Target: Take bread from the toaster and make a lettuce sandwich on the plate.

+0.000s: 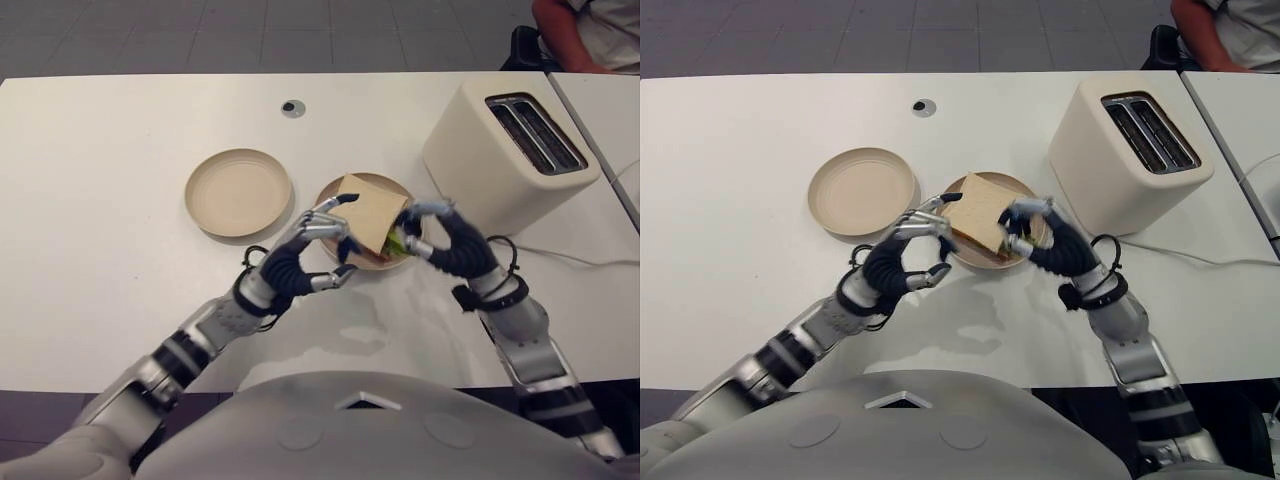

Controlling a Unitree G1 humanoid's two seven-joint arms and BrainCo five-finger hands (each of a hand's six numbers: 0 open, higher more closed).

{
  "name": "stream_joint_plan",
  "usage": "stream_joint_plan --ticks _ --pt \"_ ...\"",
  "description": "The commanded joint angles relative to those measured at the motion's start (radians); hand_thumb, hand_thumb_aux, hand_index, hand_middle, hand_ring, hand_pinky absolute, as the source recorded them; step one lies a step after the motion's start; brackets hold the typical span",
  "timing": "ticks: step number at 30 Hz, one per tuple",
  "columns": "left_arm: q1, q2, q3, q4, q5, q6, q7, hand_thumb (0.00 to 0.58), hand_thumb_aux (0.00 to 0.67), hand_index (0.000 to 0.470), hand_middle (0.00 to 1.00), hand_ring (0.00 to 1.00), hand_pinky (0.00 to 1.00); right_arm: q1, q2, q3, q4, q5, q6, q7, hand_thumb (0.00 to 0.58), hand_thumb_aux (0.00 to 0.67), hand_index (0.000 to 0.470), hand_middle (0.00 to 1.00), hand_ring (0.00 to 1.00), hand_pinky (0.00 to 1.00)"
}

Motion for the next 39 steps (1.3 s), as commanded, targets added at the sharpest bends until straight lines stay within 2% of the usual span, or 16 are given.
stream_joint_plan --ticks 1,5,9,13,17,18,21,23,24,25,26,27,29,32,35,39 --pt "0.067 0.019 -0.051 0.164 0.124 0.212 -0.194 0.58 0.67 0.47 1.0 1.0 1.0 0.024 -0.057 0.076 0.14 -0.141 -0.011 0.114 0.58 0.67 0.47 1.0 1.0 1.0" --pt "-0.008 -0.138 -0.057 0.466 0.378 0.356 -0.166 0.58 0.67 0.47 1.0 1.0 1.0 -0.064 0.005 0.111 0.245 -0.278 0.032 0.102 0.58 0.67 0.47 1.0 1.0 1.0" --pt "-0.142 -0.264 -0.008 0.681 0.494 0.434 -0.035 0.58 0.67 0.47 1.0 1.0 1.0 -0.198 0.099 0.097 0.358 -0.449 0.093 -0.064 0.58 0.67 0.47 1.0 1.0 1.0" --pt "-0.255 -0.316 0.074 0.813 0.572 0.516 0.181 0.58 0.67 0.47 1.0 1.0 1.0 -0.342 0.217 0.102 0.486 -0.628 0.218 -0.329 0.58 0.67 0.47 1.0 1.0 1.0" --pt "-0.277 -0.311 0.152 0.812 0.602 0.496 0.356 0.58 0.67 0.47 1.0 1.0 1.0 -0.393 0.301 0.11 0.557 -0.663 0.252 -0.484 0.58 0.67 0.47 1.0 1.0 1.0" --pt "-0.278 -0.309 0.17 0.809 0.605 0.487 0.387 0.567 0.57 0.4 1.0 1.0 1.0 -0.39 0.31 0.108 0.548 -0.648 0.234 -0.499 0.58 0.67 0.47 1.0 1.0 1.0" --pt "-0.257 -0.303 0.225 0.781 0.577 0.426 0.424 0.563 0.554 0.389 1.0 1.0 1.0 -0.361 0.315 0.09 0.5 -0.581 0.167 -0.51 0.58 0.67 0.47 1.0 1.0 1.0" --pt "-0.215 -0.3 0.258 0.738 0.531 0.342 0.413 0.523 0.46 0.323 1.0 1.0 1.0 -0.334 0.312 0.065 0.454 -0.507 0.105 -0.509 0.58 0.67 0.47 1.0 1.0 1.0" --pt "-0.175 -0.301 0.266 0.695 0.481 0.263 0.38 0.445 0.347 0.243 1.0 1.0 1.0 -0.313 0.309 0.055 0.419 -0.447 0.066 -0.493 0.516 0.447 0.313 1.0 1.0 1.0" --pt "-0.131 -0.303 0.26 0.645 0.416 0.178 0.335 0.136 0.084 0.059 1.0 1.0 1.0 -0.291 0.308 0.047 0.38 -0.389 0.033 -0.478 0.278 0.187 0.131 0.82 0.82 0.82" --pt "-0.082 -0.3 0.241 0.578 0.343 0.096 0.285 0.0 0.0 0.0 0.7 0.7 0.7 -0.268 0.306 0.038 0.337 -0.333 0.001 -0.462 0.0 0.0 0.0 0.1 0.1 0.1" --pt "-0.042 -0.297 0.223 0.519 0.288 0.041 0.24 0.0 0.0 0.0 0.0 0.0 0.0 -0.249 0.304 0.028 0.302 -0.293 -0.02 -0.451 0.0 0.0 0.0 0.0 0.0 0.0" --pt "0.021 -0.291 0.192 0.402 0.194 -0.02 0.172 0.0 0.0 0.0 0.0 0.0 0.0 -0.232 0.312 -0.008 0.253 -0.24 -0.048 -0.453 0.0 0.0 0.0 0.0 0.0 0.0" --pt "0.048 -0.334 0.222 0.289 0.063 -0.036 0.11 0.0 0.0 0.0 0.0 0.0 0.0 -0.246 0.366 -0.064 0.241 -0.203 -0.04 -0.481 0.0 0.0 0.0 0.0 0.0 0.0" --pt "-0.013 -0.432 0.345 0.401 0.054 -0.029 0.14 0.0 0.0 0.0 0.0 0.0 0.0 -0.276 0.433 -0.052 0.33 -0.213 0.017 -0.48 0.0 0.0 0.0 0.0 0.0 0.0" --pt "-0.052 -0.508 0.454 0.563 0.13 -0.052 0.174 0.0 0.0 0.0 0.0 0.0 0.0 -0.285 0.47 -0.054 0.413 -0.22 0.011 -0.479 0.0 0.0 0.0 0.0 0.0 0.0"
